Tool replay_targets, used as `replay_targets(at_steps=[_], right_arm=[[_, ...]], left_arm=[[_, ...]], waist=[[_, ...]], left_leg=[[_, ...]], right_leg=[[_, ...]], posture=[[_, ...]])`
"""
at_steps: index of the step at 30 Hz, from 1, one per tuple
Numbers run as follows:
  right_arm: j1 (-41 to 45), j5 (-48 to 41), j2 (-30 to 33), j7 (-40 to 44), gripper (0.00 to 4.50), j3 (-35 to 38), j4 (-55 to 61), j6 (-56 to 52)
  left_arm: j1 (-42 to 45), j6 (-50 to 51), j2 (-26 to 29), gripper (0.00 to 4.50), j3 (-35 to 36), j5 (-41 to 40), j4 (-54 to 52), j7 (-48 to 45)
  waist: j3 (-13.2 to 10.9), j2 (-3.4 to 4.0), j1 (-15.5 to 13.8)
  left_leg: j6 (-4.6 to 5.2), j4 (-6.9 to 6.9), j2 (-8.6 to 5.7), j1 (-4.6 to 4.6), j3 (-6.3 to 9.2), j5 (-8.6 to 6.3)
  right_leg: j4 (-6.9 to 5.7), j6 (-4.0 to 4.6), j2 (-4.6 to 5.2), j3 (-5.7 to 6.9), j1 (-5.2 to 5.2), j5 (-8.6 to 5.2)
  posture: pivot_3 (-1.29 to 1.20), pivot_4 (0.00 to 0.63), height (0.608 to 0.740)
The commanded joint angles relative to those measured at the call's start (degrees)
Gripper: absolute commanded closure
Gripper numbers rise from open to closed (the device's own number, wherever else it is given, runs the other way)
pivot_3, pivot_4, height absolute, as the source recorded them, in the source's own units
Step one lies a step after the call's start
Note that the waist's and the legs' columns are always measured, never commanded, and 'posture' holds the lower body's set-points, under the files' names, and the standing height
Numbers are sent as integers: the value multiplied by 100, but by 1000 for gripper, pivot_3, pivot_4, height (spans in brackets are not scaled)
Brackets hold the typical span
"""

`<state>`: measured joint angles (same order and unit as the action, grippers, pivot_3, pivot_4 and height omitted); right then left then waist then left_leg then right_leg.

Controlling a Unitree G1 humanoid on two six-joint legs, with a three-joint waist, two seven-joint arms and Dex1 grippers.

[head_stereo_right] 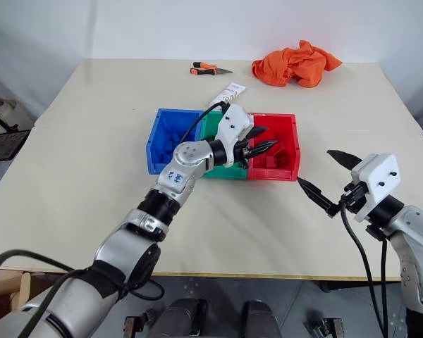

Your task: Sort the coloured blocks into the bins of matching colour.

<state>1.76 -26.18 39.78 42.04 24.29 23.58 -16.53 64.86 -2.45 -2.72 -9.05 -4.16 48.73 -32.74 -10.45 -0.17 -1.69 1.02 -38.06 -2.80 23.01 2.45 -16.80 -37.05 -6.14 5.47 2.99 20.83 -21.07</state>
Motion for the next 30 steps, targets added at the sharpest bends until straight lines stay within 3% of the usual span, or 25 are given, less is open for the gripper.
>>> replay_targets(at_steps=[1, 3, 9, 12, 15, 18, 21, 26, 30], right_arm=[[-178, -137, -73, -211, 0, 257, 399, -8], [-246, -152, -88, -263, 0, 267, 440, -3], [-71, -144, -55, -265, 0, 57, 283, 24], [254, -122, 18, -114, 0, -156, 21, 53], [527, -100, 86, 90, 0, -288, -282, 124], [788, 5, 254, 453, 0, -505, -704, 271], [987, 79, 420, 786, 0, -668, -1094, 406], [1282, 222, 745, 1497, 0, -942, -1817, 668], [1465, 268, 962, 2073, 0, -1119, -2262, 855]], left_arm=[[442, -697, -135, 1334, 183, 98, 761, 186], [562, -966, -142, 773, 256, 108, 1001, 206], [447, -1267, -50, 773, 332, 71, 909, -209], [-273, -483, 344, 773, 404, -468, -408, -1163], [-1253, 417, 915, 773, 287, -829, -2091, -1841], [-2495, 1154, 1980, 773, 341, -1115, -3883, -2395], [-3367, 1818, 2939, 773, 515, -1486, -4971, -2856], [-4369, 2114, 4205, 773, 1216, -1854, -5331, -3347], [-4487, 1826, 4572, 773, 1711, -1824, -4747, -3307]], waist=[[0, -1, -3], [-1, -1, 4], [-1, -1, 15], [1, 2, 64], [4, 7, 162], [5, 9, 219], [6, 10, 184], [6, 11, 86], [6, 12, 31]], left_leg=[[0, 0, -1, 1, 0, 0], [1, 1, -4, 2, -1, 0], [1, 1, -5, 5, -19, 1], [1, 3, -5, 5, -36, 1], [-3, 8, 8, 1, -51, 4], [-7, 6, 13, 3, -47, 6], [-7, 4, 14, 3, -40, 6], [-3, -2, 9, 4, -27, 3], [0, -1, 8, 5, -24, 2]], right_leg=[[0, 0, 1, 2, 2, 0], [-1, -1, 2, 2, 3, 0], [-31, -1, 1, 1, 31, 0], [-42, -1, 1, -2, 45, 0], [-62, 1, -2, -22, 61, -1], [-62, 3, -3, -45, 65, -1], [-64, 4, -4, -71, 66, -2], [-44, 4, 3, -76, 51, -2], [-36, 4, 3, -74, 47, -1]], posture=[[0, 150, 740], [0, 150, 740], [0, 150, 740], [0, 150, 740], [0, 150, 740], [0, 150, 740], [0, 150, 740], [0, 150, 740], [0, 150, 740]])
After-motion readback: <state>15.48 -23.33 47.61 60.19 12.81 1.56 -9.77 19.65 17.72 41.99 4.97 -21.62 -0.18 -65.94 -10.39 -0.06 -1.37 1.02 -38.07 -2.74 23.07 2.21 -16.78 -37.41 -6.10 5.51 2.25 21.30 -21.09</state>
